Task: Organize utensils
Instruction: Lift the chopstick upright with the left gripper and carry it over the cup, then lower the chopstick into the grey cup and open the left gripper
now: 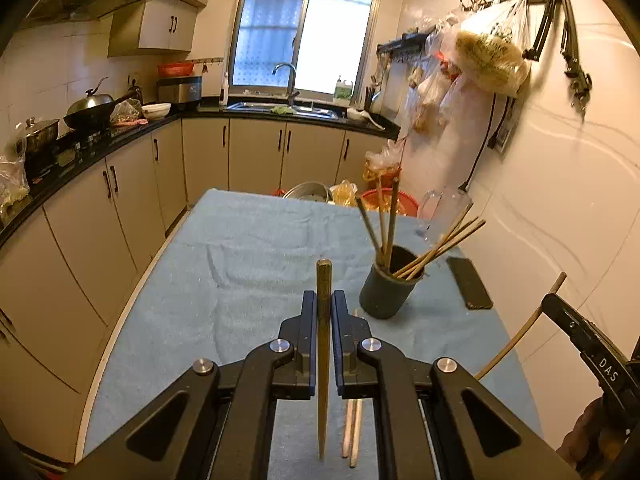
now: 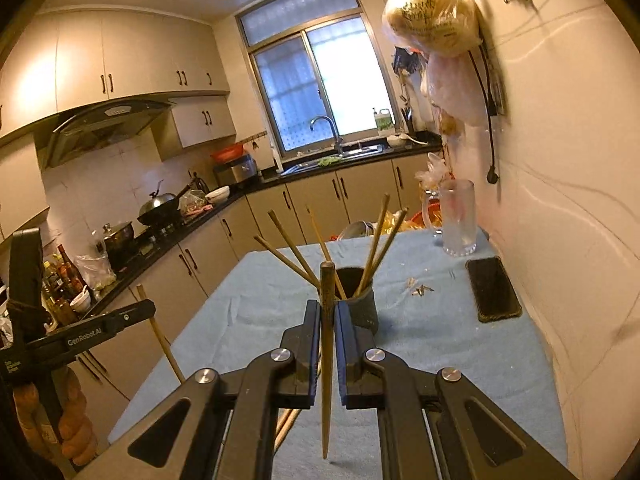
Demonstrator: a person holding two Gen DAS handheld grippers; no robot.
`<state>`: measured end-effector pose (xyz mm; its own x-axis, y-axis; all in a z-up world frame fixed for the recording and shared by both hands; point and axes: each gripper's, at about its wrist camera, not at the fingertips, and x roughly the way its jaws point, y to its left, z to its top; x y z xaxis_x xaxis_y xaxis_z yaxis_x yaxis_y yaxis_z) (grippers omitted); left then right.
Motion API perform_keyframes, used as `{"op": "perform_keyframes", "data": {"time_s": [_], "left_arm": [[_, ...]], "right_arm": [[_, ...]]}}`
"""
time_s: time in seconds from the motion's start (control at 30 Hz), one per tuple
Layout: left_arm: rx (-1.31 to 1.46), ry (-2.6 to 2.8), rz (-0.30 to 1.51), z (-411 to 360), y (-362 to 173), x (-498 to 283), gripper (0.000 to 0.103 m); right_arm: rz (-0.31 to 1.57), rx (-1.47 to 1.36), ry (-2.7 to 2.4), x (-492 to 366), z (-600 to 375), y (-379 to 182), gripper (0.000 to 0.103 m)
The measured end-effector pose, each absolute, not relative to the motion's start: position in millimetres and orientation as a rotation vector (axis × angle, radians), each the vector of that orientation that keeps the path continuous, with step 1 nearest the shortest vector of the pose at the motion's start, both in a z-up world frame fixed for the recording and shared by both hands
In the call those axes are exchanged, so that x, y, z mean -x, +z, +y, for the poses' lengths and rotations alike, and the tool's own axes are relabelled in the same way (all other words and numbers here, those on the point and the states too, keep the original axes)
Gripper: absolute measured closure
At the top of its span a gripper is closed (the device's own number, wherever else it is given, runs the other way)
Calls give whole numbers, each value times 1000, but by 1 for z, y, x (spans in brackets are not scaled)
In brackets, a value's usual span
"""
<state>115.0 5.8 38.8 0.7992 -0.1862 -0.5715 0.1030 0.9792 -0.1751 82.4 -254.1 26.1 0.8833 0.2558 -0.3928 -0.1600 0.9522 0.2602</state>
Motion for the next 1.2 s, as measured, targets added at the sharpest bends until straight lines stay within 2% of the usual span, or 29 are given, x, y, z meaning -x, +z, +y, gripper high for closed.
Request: {"op": "perform_keyframes", "data": {"time_s": [0.57,1.2], "left_arm": [[170,-241,491,-14,99,-131,96],[202,-292,399,-59,129,-220,96]], "right_arm": [[345,-244,204,-95,-264,66,95],[243,-257,169,-170,-274,103,95]]}}
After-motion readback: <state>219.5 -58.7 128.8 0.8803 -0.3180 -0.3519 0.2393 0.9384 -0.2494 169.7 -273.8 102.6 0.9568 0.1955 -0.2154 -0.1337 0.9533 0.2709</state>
